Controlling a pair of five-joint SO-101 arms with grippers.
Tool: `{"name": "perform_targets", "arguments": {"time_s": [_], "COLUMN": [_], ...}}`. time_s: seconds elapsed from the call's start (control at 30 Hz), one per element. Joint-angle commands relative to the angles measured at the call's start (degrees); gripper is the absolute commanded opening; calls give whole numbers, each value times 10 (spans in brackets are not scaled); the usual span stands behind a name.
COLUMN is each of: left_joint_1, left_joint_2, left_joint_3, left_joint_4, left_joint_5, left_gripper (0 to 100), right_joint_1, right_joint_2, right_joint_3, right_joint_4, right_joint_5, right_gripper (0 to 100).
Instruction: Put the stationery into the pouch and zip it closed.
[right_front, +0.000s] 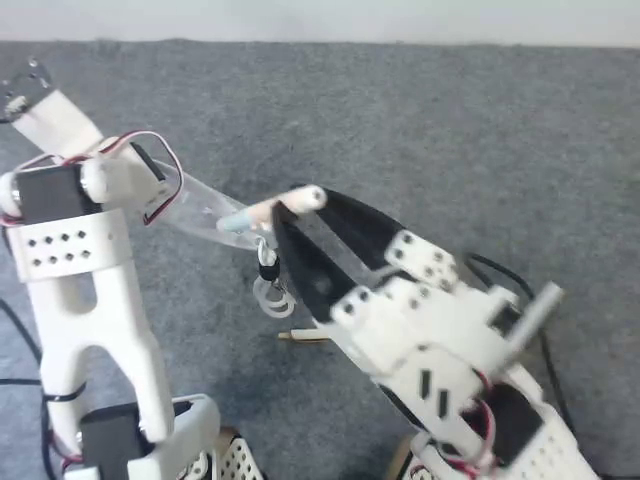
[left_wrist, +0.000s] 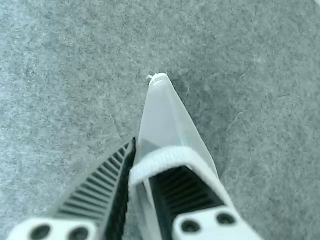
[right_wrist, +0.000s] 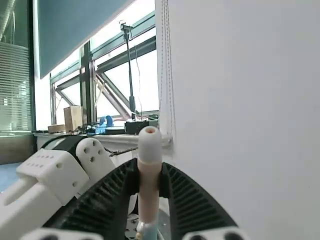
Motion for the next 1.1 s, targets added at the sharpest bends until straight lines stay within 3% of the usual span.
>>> {"name": "perform_targets", "arguments": {"time_s": [0.0, 0.37, 0.5, 0.73, 1.07], "left_joint_1": [-2, -3, -3, -3, -3], "left_joint_2": [-22, -22, -22, -22, -22], "left_joint_3": [-5, 0, 5, 5, 5], "left_joint_4": [-11, -12, -19, -19, -19], "left_joint_5": [-6, -6, -6, -6, -6], "left_gripper": [10, 10, 10, 10, 10], "right_joint_1": [-5, -4, -4, -7, -20], "right_joint_2": [39, 125, 159, 154, 95], "right_joint_3": [-6, -6, -6, 62, 164], "right_joint_4": [-37, -60, -60, -83, -80], "right_joint_5": [-1, 4, 61, 76, 196], "right_gripper": [6, 6, 6, 6, 6]}}
